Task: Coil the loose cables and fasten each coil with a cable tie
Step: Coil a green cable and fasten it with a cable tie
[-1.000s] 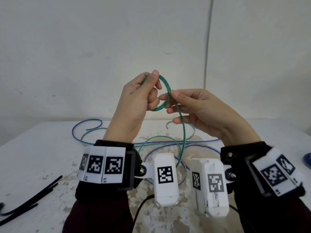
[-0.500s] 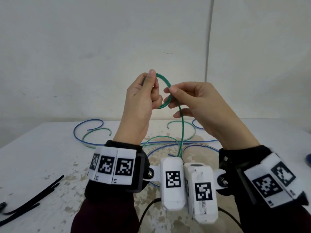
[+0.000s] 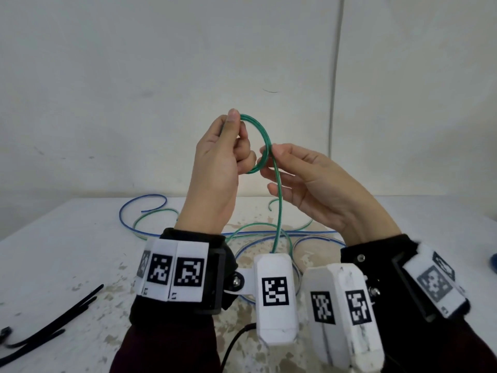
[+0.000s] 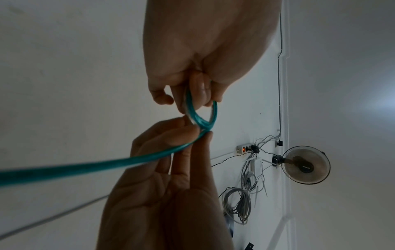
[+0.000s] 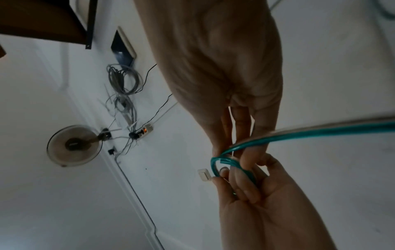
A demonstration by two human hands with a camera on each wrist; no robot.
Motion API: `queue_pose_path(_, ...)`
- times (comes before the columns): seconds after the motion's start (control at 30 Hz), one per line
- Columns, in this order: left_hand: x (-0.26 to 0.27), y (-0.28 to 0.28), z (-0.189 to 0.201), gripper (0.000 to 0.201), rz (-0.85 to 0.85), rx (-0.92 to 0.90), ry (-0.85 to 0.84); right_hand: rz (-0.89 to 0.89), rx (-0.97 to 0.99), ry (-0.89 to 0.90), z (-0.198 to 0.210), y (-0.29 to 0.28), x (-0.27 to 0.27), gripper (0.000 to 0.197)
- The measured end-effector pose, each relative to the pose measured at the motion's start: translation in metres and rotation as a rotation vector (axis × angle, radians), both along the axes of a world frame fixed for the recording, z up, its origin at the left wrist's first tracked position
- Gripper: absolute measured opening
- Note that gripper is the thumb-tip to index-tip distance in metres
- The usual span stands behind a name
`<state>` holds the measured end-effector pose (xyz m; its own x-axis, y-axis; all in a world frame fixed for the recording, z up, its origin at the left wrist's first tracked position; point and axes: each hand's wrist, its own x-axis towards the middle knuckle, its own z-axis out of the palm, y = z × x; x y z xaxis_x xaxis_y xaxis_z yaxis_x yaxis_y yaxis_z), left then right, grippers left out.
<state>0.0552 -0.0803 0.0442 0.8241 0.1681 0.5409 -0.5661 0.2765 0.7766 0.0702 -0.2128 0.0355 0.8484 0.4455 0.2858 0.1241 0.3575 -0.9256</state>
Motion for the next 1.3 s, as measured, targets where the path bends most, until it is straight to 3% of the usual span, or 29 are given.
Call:
queue_pose_path(0.17,-0.001,0.000,-0.001,0.031,0.006,0.028,0.048,0.063,-0.075,-0.043,-0.004,0.000,0.000,0.023)
queue_pose_path(0.33,-0.007,0.010,0.003,0.033,-0.248,-0.003,0.146,-0.007,-0.110,-0.146,-0.002,-0.003,0.004,0.029)
queue_pose_path(0.47,-0.012,0.023,0.003,0.029,-0.360,0.202,0.262,0.017,-0.135,-0.177,0.001,-0.011,0.005,0.030)
queue_pose_path(0.6,-0.010,0.020,-0.001,0.029,-0.311,0.448,0.278,-0.074,-0.315,-0.281,0.003,-0.014,0.001,0.031)
queue_pose_path(0.7,-0.008,0.014,-0.003,0.028,-0.305,0.495,0.301,-0.219,-0.493,-0.355,0.004,-0.014,-0.002,0.030)
queue_pose_path(0.83,-0.009,0.005,-0.006,0.032,-0.327,0.571,0.305,-0.313,-0.607,-0.345,0.003,-0.013,-0.005,0.014)
queue_pose_path(0.93,-0.009,0.004,-0.007,0.031,-0.272,0.607,0.198,-0.320,-0.566,-0.324,0.005,-0.012,-0.005,0.012)
queue_pose_path(1.07,-0.009,0.003,-0.004,0.029,-0.066,0.639,0.029,-0.247,-0.371,-0.305,0.006,-0.015,-0.001,0.019)
queue_pose_path(1.2,-0.004,0.000,-0.004,0.029,0.069,0.447,-0.050,-0.079,-0.307,-0.262,0.007,-0.016,0.000,0.035)
queue_pose_path(1.3,-0.001,-0.001,-0.006,0.029,0.012,0.341,-0.021,-0.007,-0.161,-0.175,0.007,-0.013,0.001,0.034)
